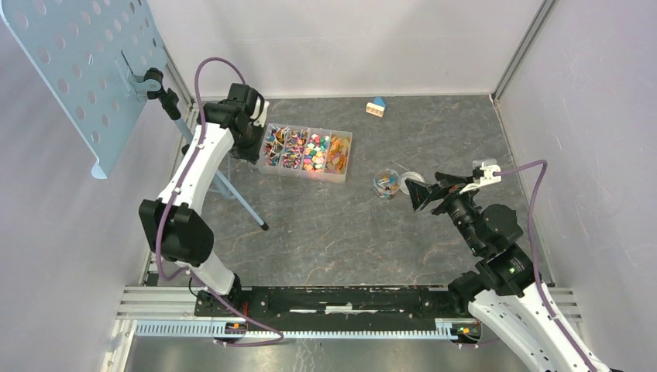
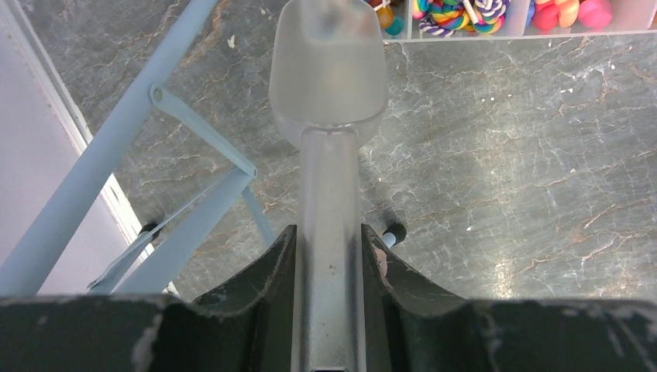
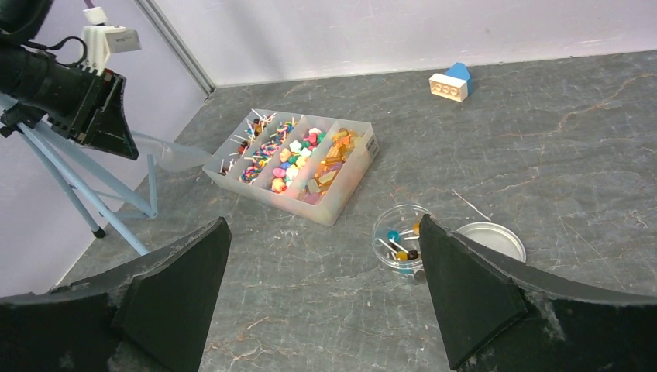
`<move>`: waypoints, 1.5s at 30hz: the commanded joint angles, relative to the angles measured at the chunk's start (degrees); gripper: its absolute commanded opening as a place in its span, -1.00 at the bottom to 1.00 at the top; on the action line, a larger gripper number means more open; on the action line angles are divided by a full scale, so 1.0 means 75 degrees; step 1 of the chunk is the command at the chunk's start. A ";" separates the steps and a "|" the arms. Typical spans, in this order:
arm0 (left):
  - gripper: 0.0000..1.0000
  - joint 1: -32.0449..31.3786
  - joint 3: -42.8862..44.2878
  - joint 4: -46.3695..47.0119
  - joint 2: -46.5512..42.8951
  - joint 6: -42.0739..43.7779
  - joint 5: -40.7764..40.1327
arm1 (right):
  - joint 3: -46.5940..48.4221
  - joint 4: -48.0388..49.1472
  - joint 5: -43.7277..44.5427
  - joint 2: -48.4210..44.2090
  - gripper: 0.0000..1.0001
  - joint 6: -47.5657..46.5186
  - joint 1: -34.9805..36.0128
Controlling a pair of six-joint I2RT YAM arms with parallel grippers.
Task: Pack the candies
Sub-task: Scoop the fake candies from the storage box.
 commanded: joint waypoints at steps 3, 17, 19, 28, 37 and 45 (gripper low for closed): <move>-0.96 0.0028 0.0763 -0.0017 0.0425 0.0425 0.0360 | 0.0116 0.0194 -0.0113 0.0015 0.96 -0.0033 -0.0009; -0.95 0.0034 0.0989 -0.0021 0.1046 0.0559 0.0172 | 0.0236 0.0307 -0.0300 0.0230 0.96 -0.0050 -0.0010; -0.95 0.0049 0.0964 -0.0004 0.1102 0.0571 0.0224 | 0.0254 0.0333 -0.0322 0.0270 0.96 -0.0068 -0.0003; -0.95 0.0121 0.1020 0.0104 0.1381 0.0614 0.0305 | 0.0214 0.0394 -0.0313 0.0307 0.96 -0.0078 -0.0010; -0.95 0.0145 0.1010 0.0299 0.1778 0.0618 0.0295 | 0.0313 0.0514 -0.0314 0.0487 0.96 -0.0156 -0.0013; -0.95 0.0142 0.0612 0.0999 0.1877 0.0573 0.0331 | 0.0231 0.0561 -0.0222 0.0481 0.96 -0.0176 -0.0004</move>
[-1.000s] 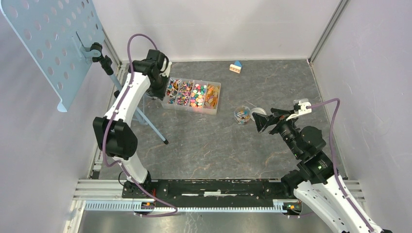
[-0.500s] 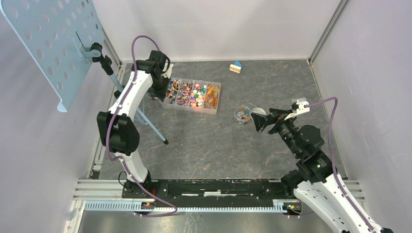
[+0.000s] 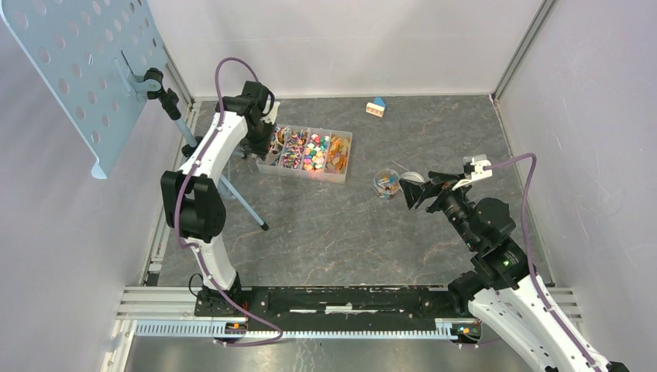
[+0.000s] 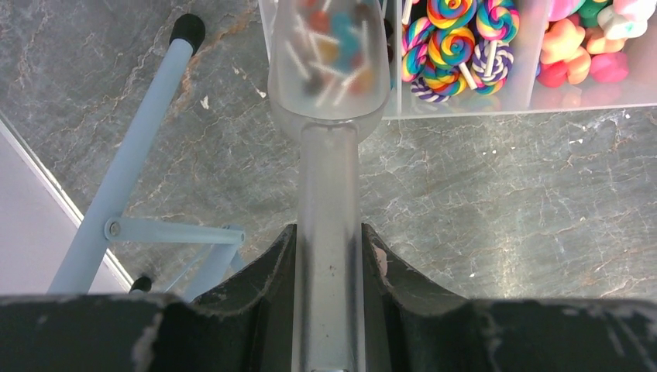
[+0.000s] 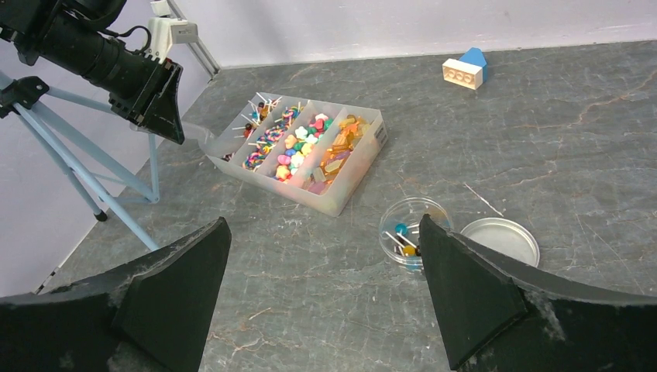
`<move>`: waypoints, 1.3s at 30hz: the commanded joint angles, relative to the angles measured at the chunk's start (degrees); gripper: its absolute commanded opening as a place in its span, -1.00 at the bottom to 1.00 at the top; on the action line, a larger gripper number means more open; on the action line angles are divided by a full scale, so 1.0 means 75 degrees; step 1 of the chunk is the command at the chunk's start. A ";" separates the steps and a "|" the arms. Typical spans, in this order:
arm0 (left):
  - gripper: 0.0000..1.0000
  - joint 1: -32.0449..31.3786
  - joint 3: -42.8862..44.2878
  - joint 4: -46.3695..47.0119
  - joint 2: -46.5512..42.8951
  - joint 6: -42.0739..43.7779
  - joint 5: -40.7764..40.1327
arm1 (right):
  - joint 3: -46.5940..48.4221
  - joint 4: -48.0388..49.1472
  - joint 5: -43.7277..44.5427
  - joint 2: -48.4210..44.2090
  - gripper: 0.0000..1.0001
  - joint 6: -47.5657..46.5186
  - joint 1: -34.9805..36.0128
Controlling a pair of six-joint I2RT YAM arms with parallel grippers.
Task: Pack the candies
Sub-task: Scoop the fake candies from the storage box.
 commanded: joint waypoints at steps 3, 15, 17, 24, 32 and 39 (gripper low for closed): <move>-0.95 0.0048 -0.0336 0.0773 0.0057 0.0255 0.0046 | 0.0217 0.0370 0.0106 0.0029 0.96 -0.0189 -0.0012; -0.95 0.0081 -0.1052 0.1218 -0.0121 0.0301 -0.0104 | -0.0017 0.0637 -0.0034 0.0161 0.96 -0.0086 -0.0004; -0.95 0.0085 -0.1128 0.1262 -0.0191 0.0299 -0.0160 | -0.0041 0.0667 -0.0043 0.0170 0.96 -0.0068 -0.0004; -0.95 0.0096 -0.1676 0.1635 -0.0529 0.0284 -0.0214 | -0.0012 0.0657 -0.0055 0.0195 0.96 -0.0079 -0.0004; -0.95 0.0119 -0.2323 0.2080 -0.0933 0.0330 -0.0242 | -0.0043 0.0644 -0.0074 0.0152 0.96 -0.0009 -0.0006; -0.95 0.0131 -0.2947 0.2611 -0.1187 0.0299 -0.0183 | -0.0073 0.0608 -0.0083 0.0057 0.96 0.0052 -0.0008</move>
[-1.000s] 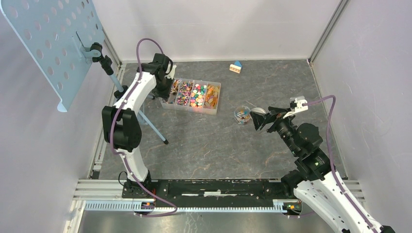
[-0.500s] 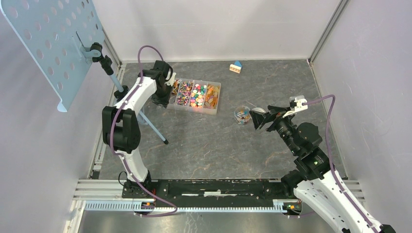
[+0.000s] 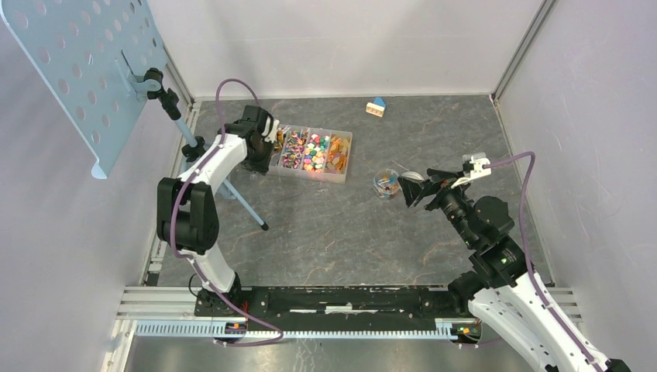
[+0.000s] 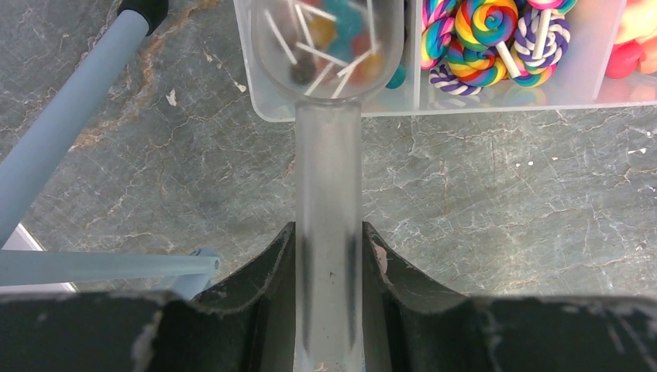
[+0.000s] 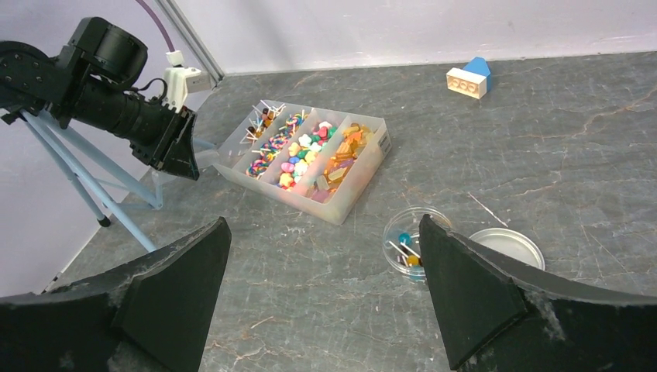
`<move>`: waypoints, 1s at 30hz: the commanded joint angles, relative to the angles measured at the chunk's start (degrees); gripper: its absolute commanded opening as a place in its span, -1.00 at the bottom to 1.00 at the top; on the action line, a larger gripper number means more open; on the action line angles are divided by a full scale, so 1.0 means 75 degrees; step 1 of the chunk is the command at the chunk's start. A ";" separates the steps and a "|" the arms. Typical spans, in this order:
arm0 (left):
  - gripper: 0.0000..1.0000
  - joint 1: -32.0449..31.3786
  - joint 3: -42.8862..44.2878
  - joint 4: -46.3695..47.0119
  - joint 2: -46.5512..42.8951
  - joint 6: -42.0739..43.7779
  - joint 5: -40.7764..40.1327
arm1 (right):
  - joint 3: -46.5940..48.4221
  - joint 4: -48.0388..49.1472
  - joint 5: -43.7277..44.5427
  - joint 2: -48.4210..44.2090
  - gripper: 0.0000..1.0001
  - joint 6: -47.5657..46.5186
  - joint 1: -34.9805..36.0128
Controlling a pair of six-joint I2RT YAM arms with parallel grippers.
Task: Pack the candies
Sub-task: Scoop the fake candies from the storage box.
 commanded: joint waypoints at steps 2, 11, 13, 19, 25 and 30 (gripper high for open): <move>-0.95 0.0078 -0.0414 0.0512 -0.0422 0.0248 -0.0111 | -0.0072 0.0286 -0.0039 -0.0142 0.96 0.0091 -0.0006; -0.95 0.0081 -0.0738 0.0902 -0.0658 0.0238 -0.0223 | -0.0050 0.0303 -0.0074 -0.0120 0.96 0.0094 -0.0005; -0.95 0.0081 -0.0810 0.0917 -0.0715 0.0255 -0.0225 | -0.0039 0.0308 -0.0076 -0.0118 0.96 0.0090 -0.0004; -0.95 0.0084 -0.1166 0.1159 -0.0919 0.0295 -0.0287 | -0.0053 0.0317 -0.0059 -0.0111 0.96 0.0099 -0.0006; -0.95 0.0080 -0.1407 0.1491 -0.1246 0.0151 0.0077 | -0.0199 0.0518 -0.0100 -0.0051 0.97 0.0161 -0.0006; -0.95 0.0080 -0.1633 0.1717 -0.1466 0.0103 0.0058 | -0.0188 0.0489 -0.0140 -0.0052 0.96 0.0177 -0.0004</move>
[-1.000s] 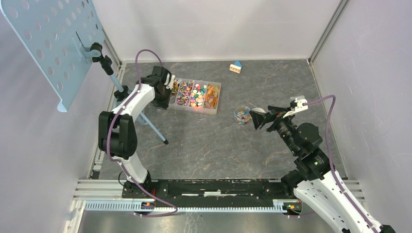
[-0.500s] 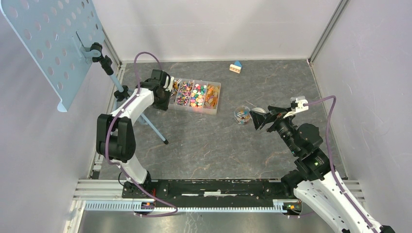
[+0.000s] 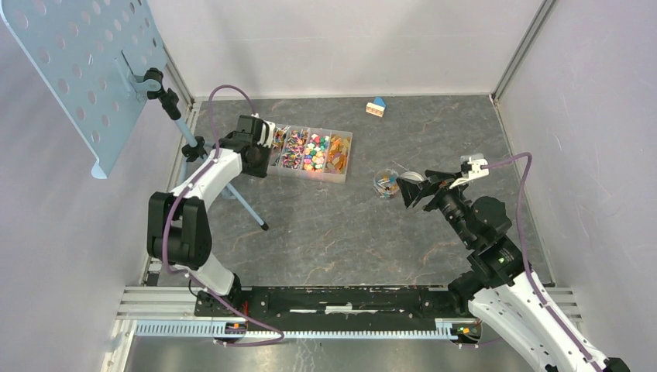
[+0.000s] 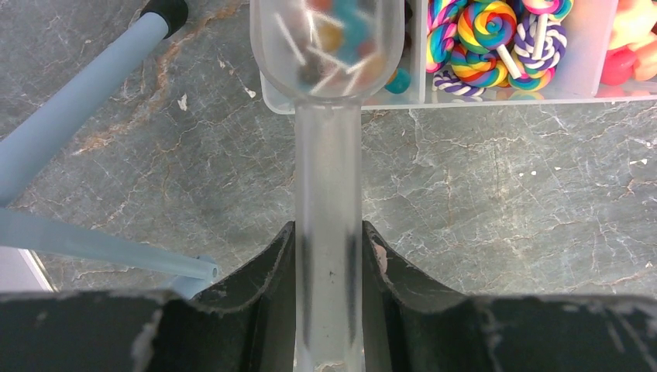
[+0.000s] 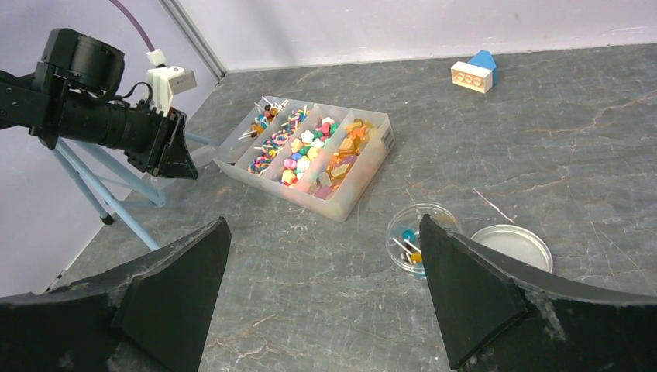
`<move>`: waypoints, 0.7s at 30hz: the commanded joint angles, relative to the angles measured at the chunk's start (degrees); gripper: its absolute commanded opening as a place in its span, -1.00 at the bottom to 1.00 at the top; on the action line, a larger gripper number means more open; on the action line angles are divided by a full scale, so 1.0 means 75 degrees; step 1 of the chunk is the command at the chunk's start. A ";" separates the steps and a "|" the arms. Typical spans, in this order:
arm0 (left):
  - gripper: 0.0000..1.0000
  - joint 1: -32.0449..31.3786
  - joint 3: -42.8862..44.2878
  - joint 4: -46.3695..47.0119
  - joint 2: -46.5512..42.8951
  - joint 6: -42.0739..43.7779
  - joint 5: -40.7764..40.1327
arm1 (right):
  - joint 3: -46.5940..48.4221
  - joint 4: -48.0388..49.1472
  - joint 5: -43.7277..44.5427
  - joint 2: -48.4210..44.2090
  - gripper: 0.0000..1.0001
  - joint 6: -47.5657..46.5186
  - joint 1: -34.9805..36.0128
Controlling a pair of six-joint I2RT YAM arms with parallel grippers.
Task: Pack the candies
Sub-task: Scoop the fake candies from the storage box.
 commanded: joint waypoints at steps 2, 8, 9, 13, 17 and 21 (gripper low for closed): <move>-0.95 0.0046 -0.0253 0.0339 -0.0596 0.0123 0.0111 | -0.0010 0.0323 -0.0034 -0.0080 0.96 0.0060 -0.0012; -0.95 0.0048 -0.0446 0.0459 -0.0901 0.0106 0.0119 | 0.0025 0.0265 -0.0040 -0.0136 0.96 0.0058 -0.0004; -0.95 0.0049 -0.0489 0.0490 -0.0958 0.0104 0.0131 | 0.0025 0.0249 -0.0039 -0.0142 0.96 0.0068 -0.0003; -0.95 0.0040 -0.0692 0.0623 -0.1238 0.0114 0.0162 | -0.0028 0.0213 -0.0050 -0.0243 0.96 0.0088 -0.0012; -0.95 0.0046 -0.0776 0.0660 -0.1389 0.0117 0.0218 | 0.0001 0.0149 -0.0028 -0.0303 0.96 0.0092 -0.0004; -0.95 0.0046 -0.0842 0.0680 -0.1466 0.0117 0.0280 | 0.0013 0.0088 -0.0019 -0.0338 0.96 0.0107 -0.0014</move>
